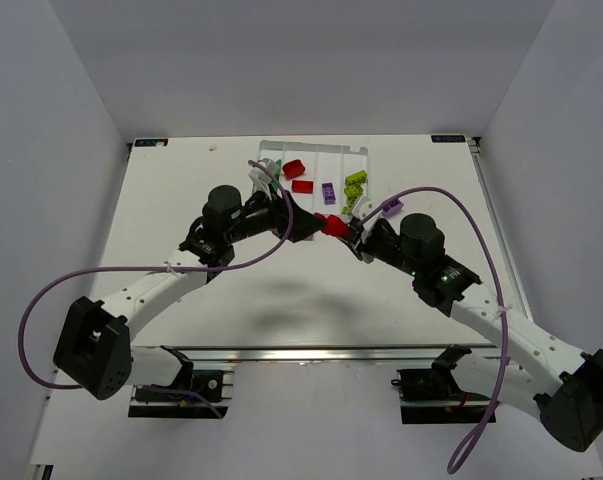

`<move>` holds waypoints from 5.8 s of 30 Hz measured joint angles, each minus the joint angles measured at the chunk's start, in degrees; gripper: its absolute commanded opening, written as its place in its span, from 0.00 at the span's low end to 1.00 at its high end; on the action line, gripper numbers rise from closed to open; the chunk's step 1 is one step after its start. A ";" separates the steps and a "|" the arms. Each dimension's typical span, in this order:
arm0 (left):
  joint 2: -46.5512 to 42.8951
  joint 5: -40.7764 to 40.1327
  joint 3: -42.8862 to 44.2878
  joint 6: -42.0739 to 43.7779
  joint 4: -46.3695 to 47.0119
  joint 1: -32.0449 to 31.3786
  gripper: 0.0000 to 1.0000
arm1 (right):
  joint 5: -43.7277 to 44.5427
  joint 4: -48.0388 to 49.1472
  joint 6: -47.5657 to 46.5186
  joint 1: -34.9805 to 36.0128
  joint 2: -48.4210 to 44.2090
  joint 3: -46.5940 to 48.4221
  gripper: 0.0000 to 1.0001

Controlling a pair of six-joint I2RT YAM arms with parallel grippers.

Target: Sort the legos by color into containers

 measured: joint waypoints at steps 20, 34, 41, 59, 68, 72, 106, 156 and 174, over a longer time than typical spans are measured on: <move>2.36 6.38 0.11 0.59 0.35 0.00 0.70 | 0.72 1.51 0.35 1.14 2.49 0.00 0.00; 3.65 7.41 0.35 1.66 -0.09 -0.02 0.11 | 1.25 1.42 0.39 1.38 3.19 0.00 0.00; 5.01 7.72 1.42 3.56 -1.49 -0.02 0.00 | 2.23 1.25 0.42 1.09 4.22 -0.02 0.00; 4.76 4.87 3.06 8.52 -5.29 -0.37 0.00 | 0.31 2.84 0.44 -1.81 5.16 -0.02 0.00; 4.42 1.95 3.08 11.39 -9.42 0.11 0.00 | 4.94 2.80 0.39 -6.27 7.74 0.02 0.00; 3.41 -0.81 3.08 12.11 -10.73 0.17 0.00 | 5.20 2.47 0.11 -6.95 10.34 1.49 0.00; -9.60 -30.25 1.79 14.16 -14.27 7.34 0.00 | -2.73 -17.86 3.65 -8.39 73.09 67.49 0.56; 46.47 -34.49 44.85 18.38 -31.74 7.23 0.75 | -20.09 -6.45 9.53 -17.25 1.42 8.59 0.00; 8.17 -26.51 18.58 22.97 -29.31 3.63 0.33 | -9.68 -11.63 1.88 -23.43 15.67 13.38 0.83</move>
